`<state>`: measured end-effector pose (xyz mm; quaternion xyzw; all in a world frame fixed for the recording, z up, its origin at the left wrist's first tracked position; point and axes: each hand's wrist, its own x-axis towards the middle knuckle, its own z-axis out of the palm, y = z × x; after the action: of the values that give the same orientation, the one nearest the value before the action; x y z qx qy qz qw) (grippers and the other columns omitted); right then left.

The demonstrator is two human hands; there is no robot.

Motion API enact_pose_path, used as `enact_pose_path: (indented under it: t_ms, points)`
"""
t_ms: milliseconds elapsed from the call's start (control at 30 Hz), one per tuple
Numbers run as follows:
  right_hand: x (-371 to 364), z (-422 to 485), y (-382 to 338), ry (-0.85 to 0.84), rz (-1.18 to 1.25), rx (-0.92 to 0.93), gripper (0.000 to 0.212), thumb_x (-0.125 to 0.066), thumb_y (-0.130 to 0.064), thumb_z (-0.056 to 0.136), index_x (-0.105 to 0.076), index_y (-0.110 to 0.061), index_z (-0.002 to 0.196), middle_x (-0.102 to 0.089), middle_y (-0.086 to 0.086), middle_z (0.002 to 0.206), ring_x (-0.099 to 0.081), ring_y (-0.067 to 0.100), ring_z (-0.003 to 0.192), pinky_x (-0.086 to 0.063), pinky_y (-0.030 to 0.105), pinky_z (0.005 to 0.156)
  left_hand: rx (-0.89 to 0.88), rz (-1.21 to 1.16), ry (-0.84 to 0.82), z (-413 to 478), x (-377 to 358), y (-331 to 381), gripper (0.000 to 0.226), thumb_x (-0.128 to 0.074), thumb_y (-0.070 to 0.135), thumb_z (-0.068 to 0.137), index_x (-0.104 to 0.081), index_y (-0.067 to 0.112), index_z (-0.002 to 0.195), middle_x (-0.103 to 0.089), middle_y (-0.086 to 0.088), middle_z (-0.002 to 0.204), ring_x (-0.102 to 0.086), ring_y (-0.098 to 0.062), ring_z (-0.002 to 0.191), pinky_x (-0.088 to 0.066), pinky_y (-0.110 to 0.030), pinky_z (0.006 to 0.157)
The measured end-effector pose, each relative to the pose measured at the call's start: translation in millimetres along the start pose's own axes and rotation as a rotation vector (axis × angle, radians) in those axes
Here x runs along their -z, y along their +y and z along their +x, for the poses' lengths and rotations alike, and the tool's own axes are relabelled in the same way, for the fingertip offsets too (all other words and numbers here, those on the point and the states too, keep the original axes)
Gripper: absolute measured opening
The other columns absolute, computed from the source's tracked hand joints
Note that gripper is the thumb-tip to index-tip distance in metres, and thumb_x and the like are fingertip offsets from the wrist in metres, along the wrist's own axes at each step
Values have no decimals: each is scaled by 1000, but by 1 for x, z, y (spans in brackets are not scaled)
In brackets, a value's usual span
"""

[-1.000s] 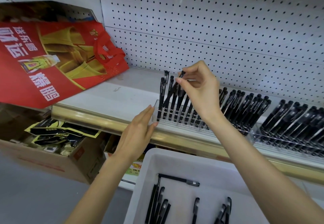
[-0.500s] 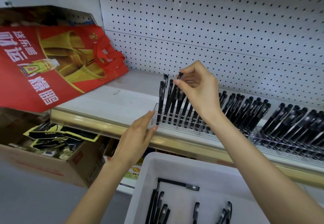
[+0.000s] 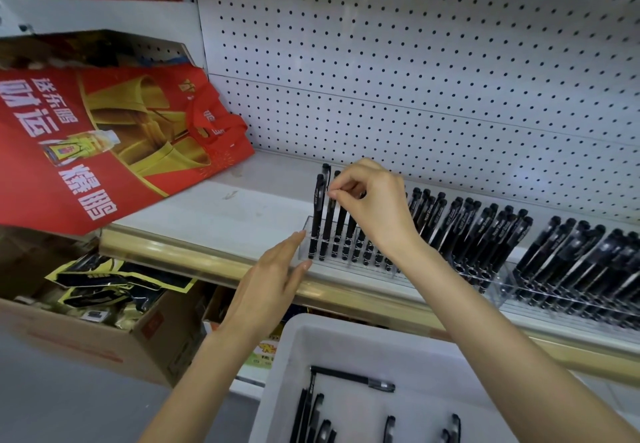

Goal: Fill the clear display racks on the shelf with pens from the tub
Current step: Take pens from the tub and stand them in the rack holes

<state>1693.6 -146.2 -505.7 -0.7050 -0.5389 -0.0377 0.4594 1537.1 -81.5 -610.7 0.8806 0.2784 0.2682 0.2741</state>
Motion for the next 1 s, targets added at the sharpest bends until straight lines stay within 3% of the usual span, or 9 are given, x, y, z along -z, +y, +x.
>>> enact_pose_path:
  t_ms: [233,467,600,700,1000]
  points:
    - [1,-3,4,-4,-34,16,11,-74,-4,79,-71,-11,88,-53,-18,78,-53,0,69,-43,8,69,2,4,-4,1,1,0,51,-43,38,99,-29,33,148,-40,8,149,-38,-7,134,-33,-19,100]
    - [-1,-1,7,-1,-67,68,14,-77,-9,77,-71,-8,90,-59,-4,84,-51,0,69,-46,12,70,1,29,-26,1,5,1,51,-43,39,99,-30,32,147,-41,8,148,-38,-8,135,-34,-23,103]
    - [0,-3,7,-21,-88,81,17,-77,-13,78,-70,-10,92,-56,-6,87,-50,-2,71,-42,7,70,2,58,-29,0,10,7,52,-43,38,99,-30,28,148,-38,5,150,-35,-10,137,-29,-21,105]
    - [7,-6,5,-34,-115,92,25,-77,-16,78,-69,-11,101,-56,-4,90,-51,6,76,-41,7,73,8,55,-6,-4,17,15,52,-44,36,99,-29,28,148,-40,5,149,-37,-11,135,-29,-18,100]
    - [61,-75,5,-121,-208,49,28,-73,-19,81,-66,-13,108,-55,-4,96,-51,3,80,-39,8,79,-110,150,-75,-49,14,54,50,-44,36,98,-36,22,145,-37,1,151,-46,-17,129,-33,-29,107]
